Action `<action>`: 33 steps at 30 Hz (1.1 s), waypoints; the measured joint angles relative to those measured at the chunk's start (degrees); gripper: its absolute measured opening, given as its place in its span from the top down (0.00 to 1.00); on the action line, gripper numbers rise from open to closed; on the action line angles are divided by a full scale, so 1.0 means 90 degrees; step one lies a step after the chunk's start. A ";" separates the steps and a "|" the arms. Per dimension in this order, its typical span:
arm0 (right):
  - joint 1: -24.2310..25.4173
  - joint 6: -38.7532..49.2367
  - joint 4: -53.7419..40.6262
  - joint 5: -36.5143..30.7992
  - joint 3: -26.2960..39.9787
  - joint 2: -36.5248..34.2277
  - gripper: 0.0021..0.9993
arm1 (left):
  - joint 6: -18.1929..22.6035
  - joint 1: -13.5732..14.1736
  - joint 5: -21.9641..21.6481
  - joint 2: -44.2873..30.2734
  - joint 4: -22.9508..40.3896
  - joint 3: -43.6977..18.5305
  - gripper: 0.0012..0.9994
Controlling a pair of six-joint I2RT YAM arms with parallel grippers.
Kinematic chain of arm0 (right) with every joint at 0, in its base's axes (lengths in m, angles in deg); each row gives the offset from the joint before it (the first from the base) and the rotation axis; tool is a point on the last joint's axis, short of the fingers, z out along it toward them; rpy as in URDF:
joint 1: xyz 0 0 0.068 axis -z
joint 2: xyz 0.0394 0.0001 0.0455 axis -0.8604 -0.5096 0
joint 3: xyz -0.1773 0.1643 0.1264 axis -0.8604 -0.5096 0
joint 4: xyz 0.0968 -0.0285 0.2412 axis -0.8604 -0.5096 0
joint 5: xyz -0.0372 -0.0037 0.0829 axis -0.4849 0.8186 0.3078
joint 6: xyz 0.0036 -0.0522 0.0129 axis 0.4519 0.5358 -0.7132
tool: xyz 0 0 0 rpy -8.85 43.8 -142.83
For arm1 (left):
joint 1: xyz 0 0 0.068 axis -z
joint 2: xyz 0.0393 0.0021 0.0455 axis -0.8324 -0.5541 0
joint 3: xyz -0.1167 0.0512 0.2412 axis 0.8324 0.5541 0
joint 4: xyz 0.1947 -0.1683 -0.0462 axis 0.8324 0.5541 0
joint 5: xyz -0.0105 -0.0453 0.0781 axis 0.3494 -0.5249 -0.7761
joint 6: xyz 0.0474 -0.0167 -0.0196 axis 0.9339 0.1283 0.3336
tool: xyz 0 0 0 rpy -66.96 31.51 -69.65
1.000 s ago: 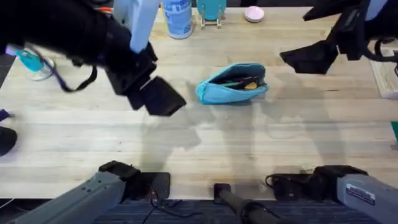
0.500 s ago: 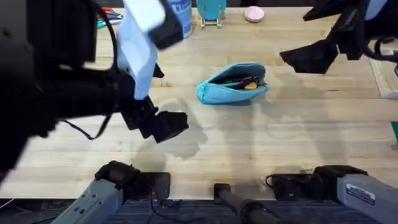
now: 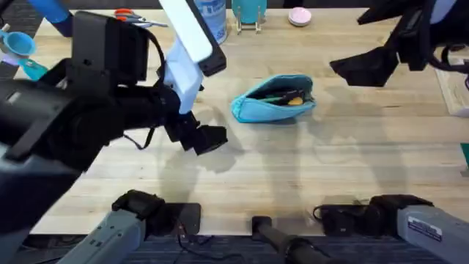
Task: Unzip the bag, pick up the pens from the table one at a time and place them inside, then zip the bag closed.
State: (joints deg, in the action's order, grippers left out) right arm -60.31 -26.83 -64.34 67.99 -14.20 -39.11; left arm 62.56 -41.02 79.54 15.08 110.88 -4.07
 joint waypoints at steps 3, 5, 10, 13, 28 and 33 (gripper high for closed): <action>-0.0001 0.0000 0.0000 0.0000 0.0000 0.0000 0.00 | 0.0352 -0.0377 0.0367 -0.0362 0.0002 0.0000 0.01; -0.0002 0.0000 0.0002 0.0000 0.0000 0.0000 0.00 | 0.0670 -0.0692 0.0682 -0.0578 0.0012 0.0000 0.01; -0.0001 0.0000 0.0005 0.0000 0.0000 0.0000 0.00 | 0.1495 -0.1701 0.1613 -0.0881 0.0120 0.0000 0.01; -0.0002 0.0000 0.0005 0.0000 0.0000 0.0000 0.00 | 0.1992 -0.2273 0.2238 -0.0910 0.0390 0.0000 0.01; -0.0002 -0.0477 0.0040 0.0000 0.0000 0.0000 0.00 | 0.2926 -0.3174 0.2976 -0.0910 0.0463 0.0000 0.01; -0.0002 -0.1804 0.0050 0.0000 0.0000 0.0000 0.00 | 0.2931 -0.3174 0.2976 -0.0910 0.0456 0.0000 0.01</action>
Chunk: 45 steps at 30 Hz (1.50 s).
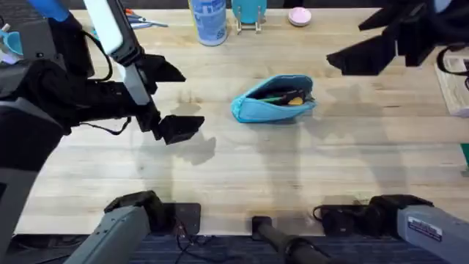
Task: Unzip the bag, pick up the pens from the table one at a time and place them inside, then zip the bag closed.
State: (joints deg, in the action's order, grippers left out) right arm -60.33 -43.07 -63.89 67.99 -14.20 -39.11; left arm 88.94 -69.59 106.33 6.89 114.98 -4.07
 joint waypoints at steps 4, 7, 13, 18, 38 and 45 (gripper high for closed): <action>-0.0122 -0.1106 -0.0001 -0.0007 0.0000 0.0028 0.00 | 0.0011 0.0000 0.0000 0.0000 0.0000 0.0000 0.01; -0.0519 -0.1742 -0.0001 -0.0169 -0.0005 0.0202 0.00 | 0.0011 0.0000 0.0000 0.0000 -0.0001 0.0000 0.01; -0.1674 -0.3128 -0.0001 -0.0857 -0.0005 0.0724 0.00 | 0.0011 0.0000 0.0000 0.0000 0.0001 0.0000 0.01; -0.2141 -0.4670 -0.0034 -0.1107 -0.0005 0.0862 0.00 | 0.0013 0.0000 0.0000 0.0000 -0.0001 0.0000 0.01; -0.2597 -0.6734 -0.0528 -0.0661 -0.0005 0.0850 0.00 | 0.0013 0.0000 0.0000 0.0000 -0.0001 0.0000 0.01; -0.3049 -0.6774 -0.0528 -0.0728 -0.0005 0.0542 0.00 | 0.0013 0.0000 0.0000 0.0000 -0.0001 0.0000 0.01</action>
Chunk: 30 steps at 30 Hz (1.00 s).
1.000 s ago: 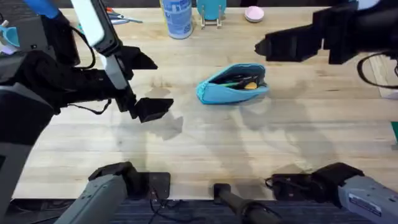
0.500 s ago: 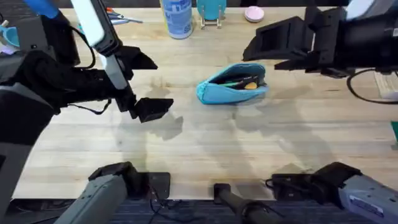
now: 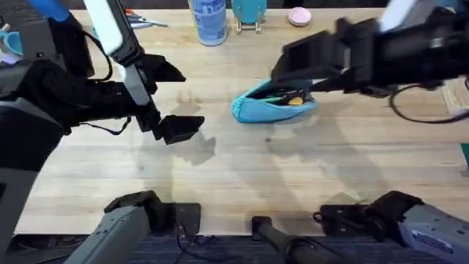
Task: Unzip the bag, pick up the pens from the table one at a time and place them inside, then zip the bag closed.
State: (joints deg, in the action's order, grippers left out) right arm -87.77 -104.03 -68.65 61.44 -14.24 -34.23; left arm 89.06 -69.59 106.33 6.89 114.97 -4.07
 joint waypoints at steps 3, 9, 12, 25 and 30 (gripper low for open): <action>-0.0397 -0.0017 0.0025 -0.0320 -0.0003 -0.0218 0.00 | 0.0000 0.0000 0.0000 0.0000 0.0000 0.0000 0.01; -0.1260 -0.0099 0.0288 -0.1240 -0.0022 -0.0268 0.00 | 0.0000 0.0000 0.0000 0.0000 0.0000 0.0000 0.01; -0.1578 -0.0289 0.0572 -0.1575 -0.0103 -0.0265 0.00 | 0.0000 0.0000 0.0000 -0.0002 0.0000 0.0000 0.01; -0.2076 -0.0927 0.2056 -0.1944 -0.1238 -0.0265 0.00 | 0.0000 0.0000 0.0000 0.0000 0.0002 0.0000 0.01; -0.2076 -0.1060 0.2301 -0.1961 -0.1555 -0.0283 0.00 | 0.0000 0.0000 0.0000 0.0000 0.0002 0.0000 0.01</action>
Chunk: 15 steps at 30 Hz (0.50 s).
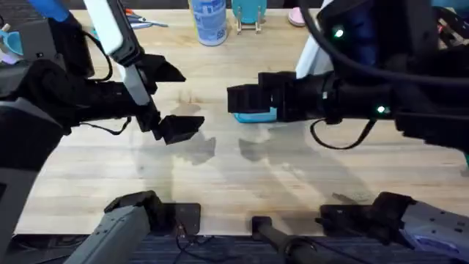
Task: Unzip the bag, pick up the pens from the table one at a time and place them inside, then zip the bag closed.
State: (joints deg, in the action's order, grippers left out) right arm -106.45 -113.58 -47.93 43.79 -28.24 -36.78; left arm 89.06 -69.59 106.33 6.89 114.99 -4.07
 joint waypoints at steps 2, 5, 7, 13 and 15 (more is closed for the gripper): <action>0.0000 -0.0032 0.0013 -0.0004 -0.0048 -0.0094 0.00 | 0.0000 0.0000 0.0000 0.0000 0.0000 0.0000 0.01; 0.0000 -0.0082 0.0054 -0.0061 -0.0050 -0.0374 0.00 | 0.0000 0.0000 0.0000 0.0000 -0.0002 0.0000 0.01; -0.0002 -0.0124 0.0089 -0.0108 -0.0057 -0.0591 0.00 | 0.0000 0.0000 0.0000 -0.0001 -0.0002 0.0000 0.01; -0.0121 -0.0197 0.0235 -0.0168 -0.0060 -0.1031 0.00 | 0.0000 0.0000 0.0000 -0.0001 -0.0002 0.0000 0.01; -0.0188 -0.0244 0.0236 -0.0172 -0.0060 -0.1090 0.00 | 0.0000 0.0000 0.0000 0.0000 0.0000 0.0000 0.01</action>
State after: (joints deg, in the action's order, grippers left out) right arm -108.14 -115.77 -45.81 42.24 -28.78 -46.59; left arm 89.06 -69.59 106.33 6.89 114.99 -4.07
